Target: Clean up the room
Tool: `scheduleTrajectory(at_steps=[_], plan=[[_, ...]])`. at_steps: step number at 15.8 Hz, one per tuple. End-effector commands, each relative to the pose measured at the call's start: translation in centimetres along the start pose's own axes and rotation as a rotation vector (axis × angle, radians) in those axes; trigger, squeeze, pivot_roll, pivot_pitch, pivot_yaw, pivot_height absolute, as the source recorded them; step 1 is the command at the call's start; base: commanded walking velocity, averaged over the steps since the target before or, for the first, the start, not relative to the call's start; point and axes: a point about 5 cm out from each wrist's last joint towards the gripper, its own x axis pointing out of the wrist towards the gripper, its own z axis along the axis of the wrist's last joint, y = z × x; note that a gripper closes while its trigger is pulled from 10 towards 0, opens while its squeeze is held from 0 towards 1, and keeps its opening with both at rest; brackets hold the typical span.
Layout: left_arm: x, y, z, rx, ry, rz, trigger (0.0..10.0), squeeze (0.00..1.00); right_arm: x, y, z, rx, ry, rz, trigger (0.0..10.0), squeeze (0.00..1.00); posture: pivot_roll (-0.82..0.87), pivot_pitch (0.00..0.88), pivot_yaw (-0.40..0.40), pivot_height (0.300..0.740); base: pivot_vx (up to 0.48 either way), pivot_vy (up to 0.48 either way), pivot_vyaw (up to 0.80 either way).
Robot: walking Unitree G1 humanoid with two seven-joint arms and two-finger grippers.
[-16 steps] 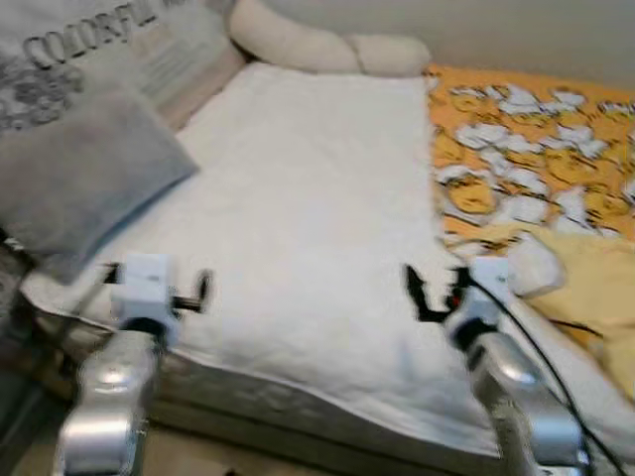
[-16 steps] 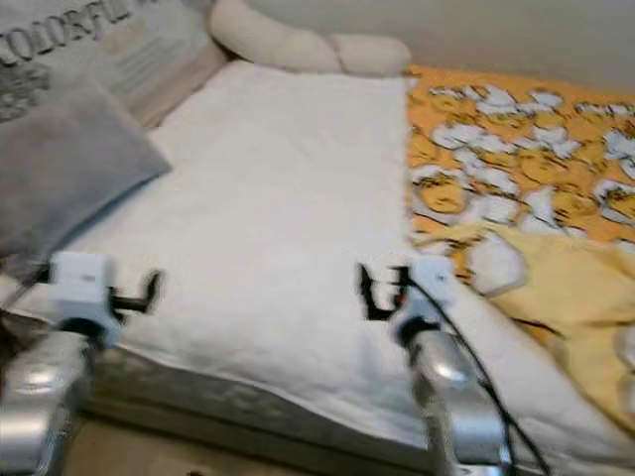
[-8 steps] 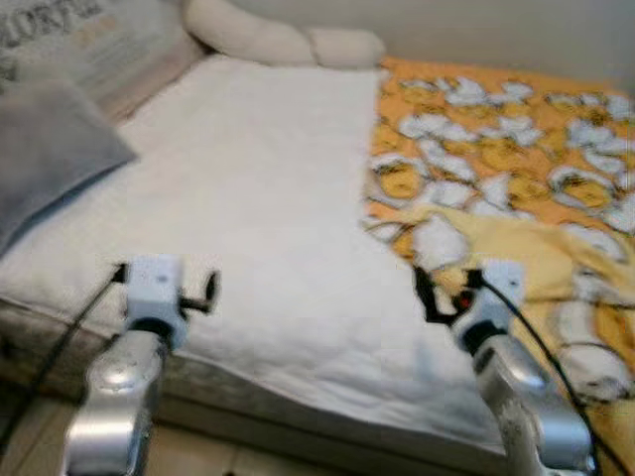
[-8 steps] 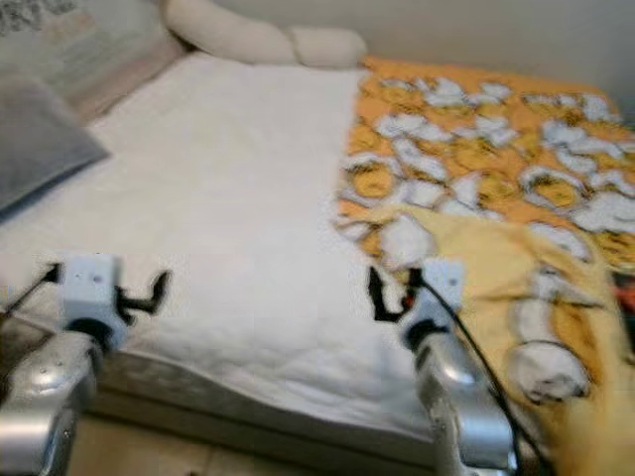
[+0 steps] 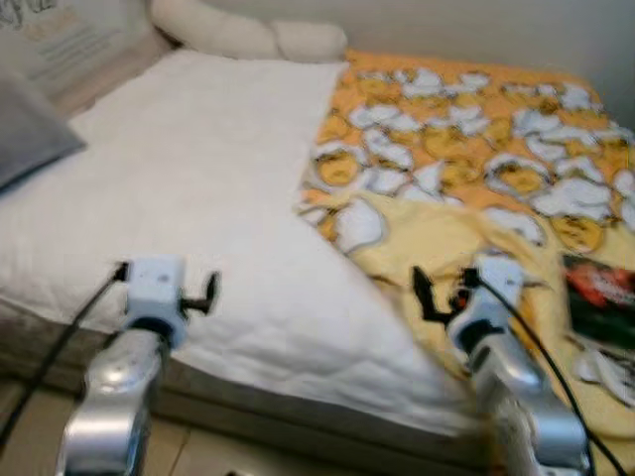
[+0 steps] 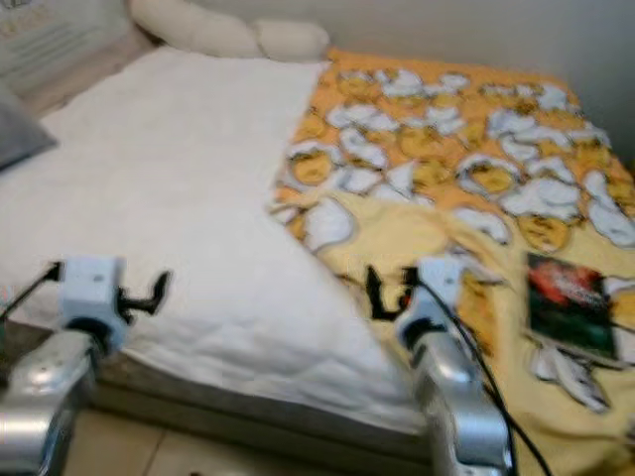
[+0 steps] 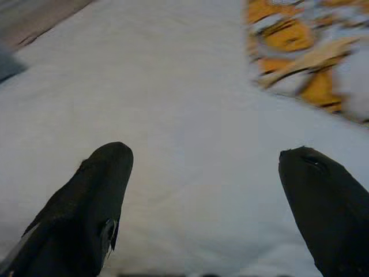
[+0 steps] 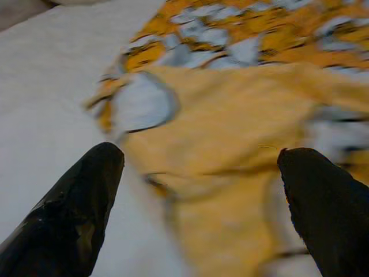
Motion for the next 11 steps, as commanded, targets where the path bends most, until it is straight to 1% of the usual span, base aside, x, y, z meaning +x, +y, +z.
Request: scheduleTrajectory(at_steps=[1,3,5,6,7,9,11], plan=[[-0.13,0.36,0.39,0.009,-0.004,0.01,10.0,1.0,0.24,0.5,0.57,-0.004,-0.016,0.021,10.0,0.0,-0.05,0.0,0.024,0.74,0.0,-0.48,0.0],[-0.21,0.14,0.31,0.012,0.003,-0.007,10.0,1.0,0.68,0.3,1.01,0.005,-0.027,0.002,10.0,0.0,-0.05,0.0,0.033,0.74,0.0,-0.48,0.0],[-0.04,0.54,0.37,0.02,0.003,-0.003,10.0,1.0,0.92,0.46,0.96,0.0,-0.02,0.014,10.0,0.0,-0.04,0.0,0.036,0.74,0.0,-0.48,0.0],[0.02,0.85,0.45,0.002,0.001,0.006,10.0,1.0,0.97,0.57,0.83,-0.004,-0.017,0.019,10.0,0.0,-0.05,0.0,0.041,0.74,0.0,-0.48,0.0],[0.03,0.92,0.35,0.007,0.007,0.004,10.0,1.0,1.05,0.59,0.79,0.009,-0.018,0.015,10.0,0.0,-0.03,0.0,0.039,0.74,0.0,-0.48,0.0],[-0.04,0.81,0.27,0.005,0.01,0.006,10.0,1.0,1.01,0.5,0.7,0.005,-0.017,0.016,10.0,0.0,-0.03,0.0,0.04,0.74,0.0,-0.48,0.0],[0.07,0.47,0.41,0.006,0.004,-0.002,10.0,1.0,0.95,0.27,0.72,-0.032,-0.01,0.027,10.0,0.0,-0.03,0.0,0.033,0.74,0.0,-0.48,0.0]])
